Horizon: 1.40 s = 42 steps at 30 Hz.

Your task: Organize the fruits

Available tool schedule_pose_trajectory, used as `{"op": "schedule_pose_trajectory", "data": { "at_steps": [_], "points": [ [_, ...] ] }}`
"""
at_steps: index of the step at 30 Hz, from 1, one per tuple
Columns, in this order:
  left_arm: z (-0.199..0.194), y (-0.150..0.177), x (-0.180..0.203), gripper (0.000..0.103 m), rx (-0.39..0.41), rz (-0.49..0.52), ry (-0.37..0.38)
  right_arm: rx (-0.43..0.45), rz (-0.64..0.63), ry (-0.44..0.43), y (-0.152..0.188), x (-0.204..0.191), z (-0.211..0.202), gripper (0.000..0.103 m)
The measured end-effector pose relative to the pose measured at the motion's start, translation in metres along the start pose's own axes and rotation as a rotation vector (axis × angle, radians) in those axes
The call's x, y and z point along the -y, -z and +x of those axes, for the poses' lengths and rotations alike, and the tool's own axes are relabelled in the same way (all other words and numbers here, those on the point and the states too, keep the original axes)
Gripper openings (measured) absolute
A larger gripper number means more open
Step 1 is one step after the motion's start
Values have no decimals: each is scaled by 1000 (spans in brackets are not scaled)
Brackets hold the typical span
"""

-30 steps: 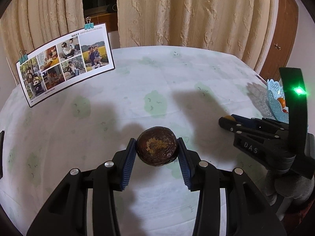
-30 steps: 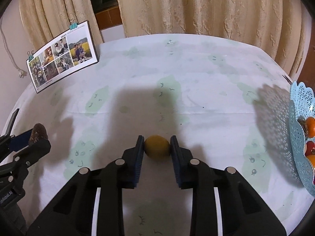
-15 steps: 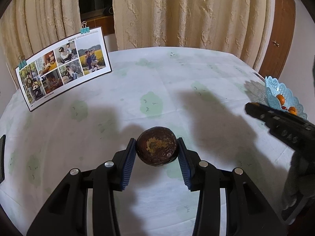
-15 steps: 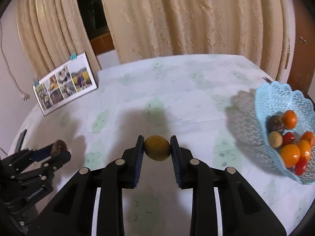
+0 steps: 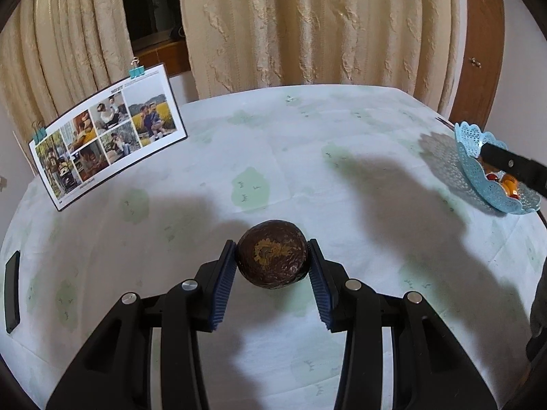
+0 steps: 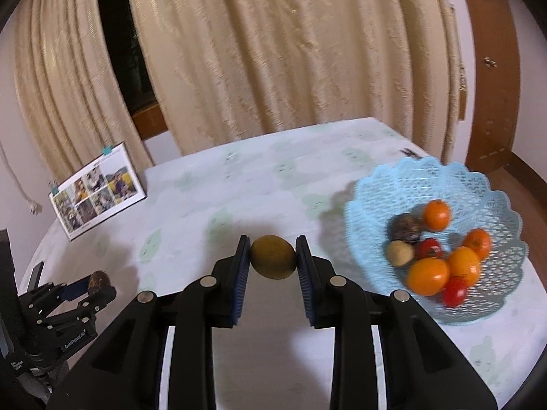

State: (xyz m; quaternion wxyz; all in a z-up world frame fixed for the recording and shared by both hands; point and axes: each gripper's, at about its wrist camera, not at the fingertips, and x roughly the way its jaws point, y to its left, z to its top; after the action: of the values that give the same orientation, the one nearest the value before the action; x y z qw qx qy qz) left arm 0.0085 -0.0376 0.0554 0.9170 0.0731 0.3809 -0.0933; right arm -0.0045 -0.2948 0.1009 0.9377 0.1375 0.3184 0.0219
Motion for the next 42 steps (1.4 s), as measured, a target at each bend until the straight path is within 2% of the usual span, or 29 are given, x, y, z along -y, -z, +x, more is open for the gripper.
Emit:
{"op": "schedule_pose_trajectory", "data": {
  "at_steps": [15,31,33,34,35,42],
  "points": [
    [-4,-12,43,42,20,85,24,73,133,92,-9,75,-25,28],
    [-8,-20,86,42,36,159,50,75,236,151,-3,128,-18,29],
    [-9,-21,91,42,39,168,54,77,249,149,-2,134,-19,33],
    [-9,-22,94,42,39,172,55,83,257,152,-1,136,-20,39],
    [-9,-22,97,42,40,177,56,92,264,155,0,137,-22,50],
    [-11,-28,123,42,53,220,74,161,283,231,10,149,-37,52]
  ]
}}
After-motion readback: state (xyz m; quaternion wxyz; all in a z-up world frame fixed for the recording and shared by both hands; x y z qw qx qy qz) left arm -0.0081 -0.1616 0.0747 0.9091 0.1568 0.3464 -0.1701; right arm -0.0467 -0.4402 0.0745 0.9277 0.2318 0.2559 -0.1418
